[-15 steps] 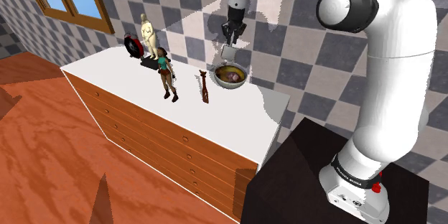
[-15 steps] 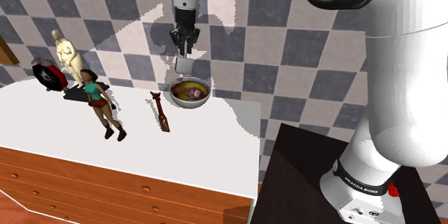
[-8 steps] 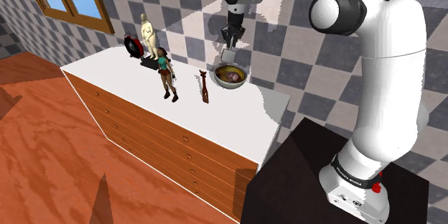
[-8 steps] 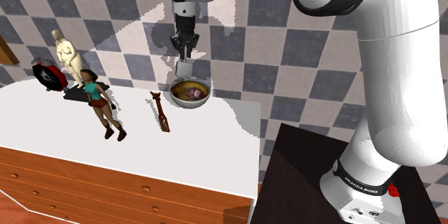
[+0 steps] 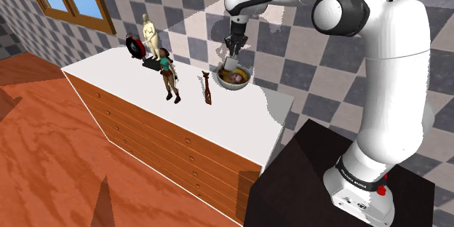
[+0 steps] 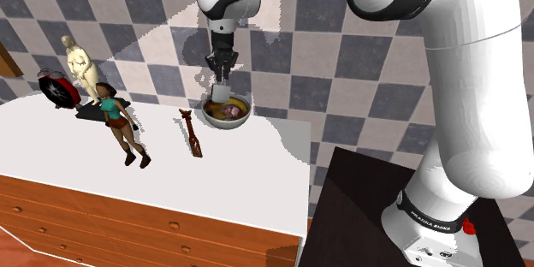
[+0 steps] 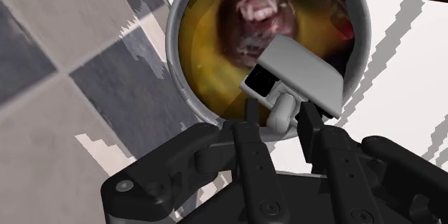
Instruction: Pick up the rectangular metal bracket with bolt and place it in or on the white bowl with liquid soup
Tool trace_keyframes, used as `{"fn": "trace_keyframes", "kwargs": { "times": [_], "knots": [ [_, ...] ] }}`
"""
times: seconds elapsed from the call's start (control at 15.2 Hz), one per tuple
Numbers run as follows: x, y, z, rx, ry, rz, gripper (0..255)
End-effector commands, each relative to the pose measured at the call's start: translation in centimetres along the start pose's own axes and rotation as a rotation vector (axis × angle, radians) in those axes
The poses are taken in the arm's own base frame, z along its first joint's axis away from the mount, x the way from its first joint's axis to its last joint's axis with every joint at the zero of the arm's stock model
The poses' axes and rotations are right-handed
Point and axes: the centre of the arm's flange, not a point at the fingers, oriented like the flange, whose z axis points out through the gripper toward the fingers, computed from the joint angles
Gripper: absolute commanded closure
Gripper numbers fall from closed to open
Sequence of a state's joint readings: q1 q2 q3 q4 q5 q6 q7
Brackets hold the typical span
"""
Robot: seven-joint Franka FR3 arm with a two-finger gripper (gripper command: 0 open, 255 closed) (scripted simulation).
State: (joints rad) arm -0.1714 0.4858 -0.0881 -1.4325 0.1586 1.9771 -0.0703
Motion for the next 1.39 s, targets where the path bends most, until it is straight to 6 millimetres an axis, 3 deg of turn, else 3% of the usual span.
{"fn": "trace_keyframes", "kwargs": {
  "times": [0.0,0.26,0.79,0.86,1.19,1.32],
  "knots": [
    [0.0,0.2,1.1,0.000,0.001,0.000,255],
    [-0.1,0.4,3.2,0.000,0.001,0.000,255],
    [-0.1,0.4,3.2,0.000,0.001,0.000,255],
    [-0.1,0.5,3.2,0.000,0.001,0.000,0],
    [-0.1,0.4,3.2,0.000,0.001,0.000,0],
    [-0.1,0.4,0.5,0.000,0.001,0.000,0]
  ]
}}
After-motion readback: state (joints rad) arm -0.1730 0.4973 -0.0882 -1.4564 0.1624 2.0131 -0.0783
